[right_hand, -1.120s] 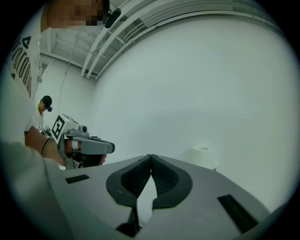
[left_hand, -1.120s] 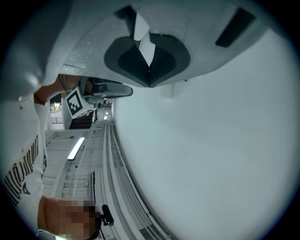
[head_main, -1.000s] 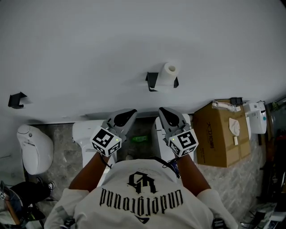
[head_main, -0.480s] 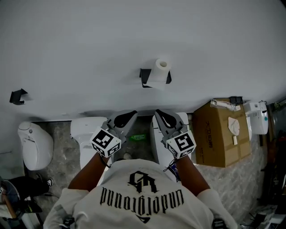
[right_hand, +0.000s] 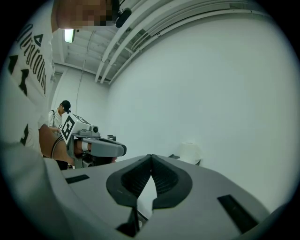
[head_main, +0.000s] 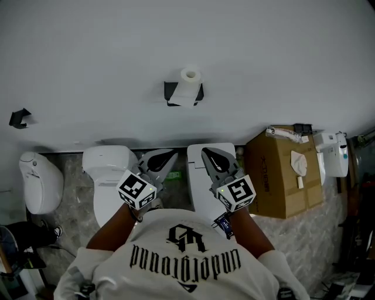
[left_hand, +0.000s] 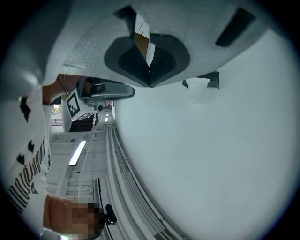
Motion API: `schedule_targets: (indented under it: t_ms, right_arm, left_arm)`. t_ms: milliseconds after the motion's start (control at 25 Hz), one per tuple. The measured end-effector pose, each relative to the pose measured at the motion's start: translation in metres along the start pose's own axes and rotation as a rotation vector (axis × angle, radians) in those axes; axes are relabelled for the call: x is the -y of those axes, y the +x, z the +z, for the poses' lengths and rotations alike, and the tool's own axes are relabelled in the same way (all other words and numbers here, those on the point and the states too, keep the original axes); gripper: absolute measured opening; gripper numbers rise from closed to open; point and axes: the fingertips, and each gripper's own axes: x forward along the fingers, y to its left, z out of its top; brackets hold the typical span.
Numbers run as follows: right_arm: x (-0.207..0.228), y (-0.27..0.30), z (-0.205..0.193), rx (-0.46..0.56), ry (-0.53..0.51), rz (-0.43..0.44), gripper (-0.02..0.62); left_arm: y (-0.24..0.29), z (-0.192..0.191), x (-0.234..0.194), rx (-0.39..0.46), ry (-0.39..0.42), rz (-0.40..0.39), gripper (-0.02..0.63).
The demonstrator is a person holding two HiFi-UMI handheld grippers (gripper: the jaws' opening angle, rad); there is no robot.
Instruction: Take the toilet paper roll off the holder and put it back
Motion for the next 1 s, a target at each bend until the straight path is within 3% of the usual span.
schedule_targets:
  t_ms: [400, 1000]
  right_arm:
    - [0.003, -0.065, -0.013, 0.033, 0.012, 0.067, 0.012]
    - [-0.037, -0.128, -0.024, 0.071, -0.001, 0.214, 0.012]
  left_arm:
    - [0.013, -0.018, 0.076, -0.019, 0.001, 0.034, 0.014]
    - [-0.006, -0.031, 0.147, -0.019, 0.027, 0.188, 0.014]
